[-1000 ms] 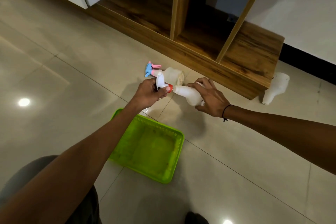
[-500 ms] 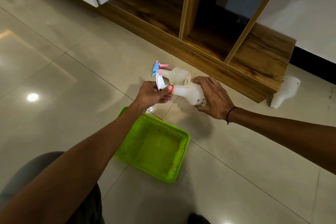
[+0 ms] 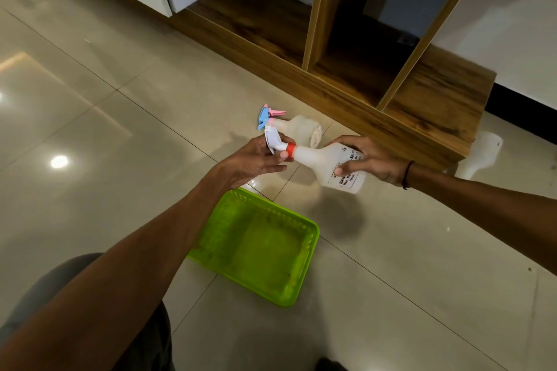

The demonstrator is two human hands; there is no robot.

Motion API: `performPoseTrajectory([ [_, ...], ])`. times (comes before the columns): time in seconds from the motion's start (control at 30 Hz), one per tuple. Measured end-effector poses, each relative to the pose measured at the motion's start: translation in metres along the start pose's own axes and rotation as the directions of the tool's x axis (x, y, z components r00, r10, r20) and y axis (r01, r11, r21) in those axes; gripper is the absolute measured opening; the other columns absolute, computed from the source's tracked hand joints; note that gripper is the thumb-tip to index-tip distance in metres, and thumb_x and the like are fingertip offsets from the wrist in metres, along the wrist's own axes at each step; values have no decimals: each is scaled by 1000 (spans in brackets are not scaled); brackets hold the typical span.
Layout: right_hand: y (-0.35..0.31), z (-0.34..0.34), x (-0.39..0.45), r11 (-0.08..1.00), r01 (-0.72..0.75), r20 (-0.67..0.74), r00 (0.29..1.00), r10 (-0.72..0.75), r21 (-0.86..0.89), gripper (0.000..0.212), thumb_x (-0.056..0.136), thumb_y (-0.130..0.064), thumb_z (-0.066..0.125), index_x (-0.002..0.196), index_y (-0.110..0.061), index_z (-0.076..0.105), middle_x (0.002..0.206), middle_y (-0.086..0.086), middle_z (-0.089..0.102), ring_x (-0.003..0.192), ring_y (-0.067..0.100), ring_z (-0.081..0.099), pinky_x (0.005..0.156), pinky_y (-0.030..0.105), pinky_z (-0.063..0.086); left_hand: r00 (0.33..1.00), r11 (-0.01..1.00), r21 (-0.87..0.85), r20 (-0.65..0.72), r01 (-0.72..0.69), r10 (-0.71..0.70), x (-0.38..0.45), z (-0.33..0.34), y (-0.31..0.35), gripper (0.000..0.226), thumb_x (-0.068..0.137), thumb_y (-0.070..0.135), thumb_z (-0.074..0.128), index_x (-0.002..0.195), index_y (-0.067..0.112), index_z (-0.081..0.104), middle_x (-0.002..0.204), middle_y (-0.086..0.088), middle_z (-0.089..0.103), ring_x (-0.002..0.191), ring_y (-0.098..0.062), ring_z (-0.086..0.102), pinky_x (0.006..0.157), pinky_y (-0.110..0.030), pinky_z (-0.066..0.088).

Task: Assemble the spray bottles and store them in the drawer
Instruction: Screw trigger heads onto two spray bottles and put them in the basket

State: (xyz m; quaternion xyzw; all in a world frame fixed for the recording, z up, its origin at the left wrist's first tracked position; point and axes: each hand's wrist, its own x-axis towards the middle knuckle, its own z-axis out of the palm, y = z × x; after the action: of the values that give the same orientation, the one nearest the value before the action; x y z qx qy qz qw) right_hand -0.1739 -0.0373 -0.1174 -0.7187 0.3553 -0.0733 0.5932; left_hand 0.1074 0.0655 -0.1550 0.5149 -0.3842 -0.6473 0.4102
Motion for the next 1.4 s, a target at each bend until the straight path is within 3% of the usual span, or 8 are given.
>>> performPoseTrajectory([
  [0.2,-3,-8,-3,901,-321,137,946,292,293,51,79,-45,69,118,-13,63,98,16,69,76,28,71,55,32,55,996,995,-102,90,17,-8,-7,3,-3,24,104,0,60,126,10,63,121,-13,76,115,-33,74,105,-37,60],
  [0.37,1,3,-2,884,-225,-23,966,257,411,46,79,-55,72,106,-20,62,88,9,69,69,27,72,46,25,43,999,968,-245,-37,-45,37,-5,12,-3,21,106,8,61,127,7,64,121,-13,78,108,-29,79,89,-25,64],
  [0.63,-4,31,0,989,39,-368,930,16,144,47,87,-51,75,110,-12,62,85,-2,75,69,15,75,39,23,47,976,911,-386,-204,-147,71,-3,19,-15,40,107,11,60,146,1,56,128,-13,75,110,-24,78,94,-28,63],
  [0.77,-8,20,-3,806,-337,-22,918,397,487,68,87,-81,46,110,-24,76,99,19,75,65,31,72,37,19,38,985,923,-350,-115,-159,127,-5,20,-11,45,109,10,55,154,7,47,142,-14,68,117,-25,76,94,-26,62],
  [1.0,6,1,-10,646,-514,232,850,473,564,122,71,-102,3,131,-21,70,118,29,71,60,24,66,41,20,50,979,912,-356,-76,-204,190,-8,30,-8,39,111,9,51,150,15,47,149,-21,61,115,-36,75,92,-28,64],
  [1.2,4,23,-13,940,-119,-230,953,199,320,100,76,-95,44,157,-39,24,146,-1,52,111,23,69,63,46,66,959,892,-377,-227,-250,173,-7,32,-16,44,110,10,53,154,9,46,133,-14,73,106,-33,79,95,-28,64],
  [1.3,2,27,-21,987,149,-211,965,-158,-61,102,75,-63,81,153,-40,20,129,-31,49,113,5,68,71,23,63,960,878,-419,-245,-230,134,-8,31,-14,45,110,11,54,154,10,46,127,-9,77,104,-31,80,89,-26,65],
  [1.4,8,33,-20,993,110,-206,972,-116,-41,84,77,-55,82,137,-28,31,124,-21,59,88,12,74,54,26,59,964,910,-366,-243,-196,110,-10,27,-12,46,109,16,57,154,11,46,135,-13,72,105,-27,80,84,-29,65],
])
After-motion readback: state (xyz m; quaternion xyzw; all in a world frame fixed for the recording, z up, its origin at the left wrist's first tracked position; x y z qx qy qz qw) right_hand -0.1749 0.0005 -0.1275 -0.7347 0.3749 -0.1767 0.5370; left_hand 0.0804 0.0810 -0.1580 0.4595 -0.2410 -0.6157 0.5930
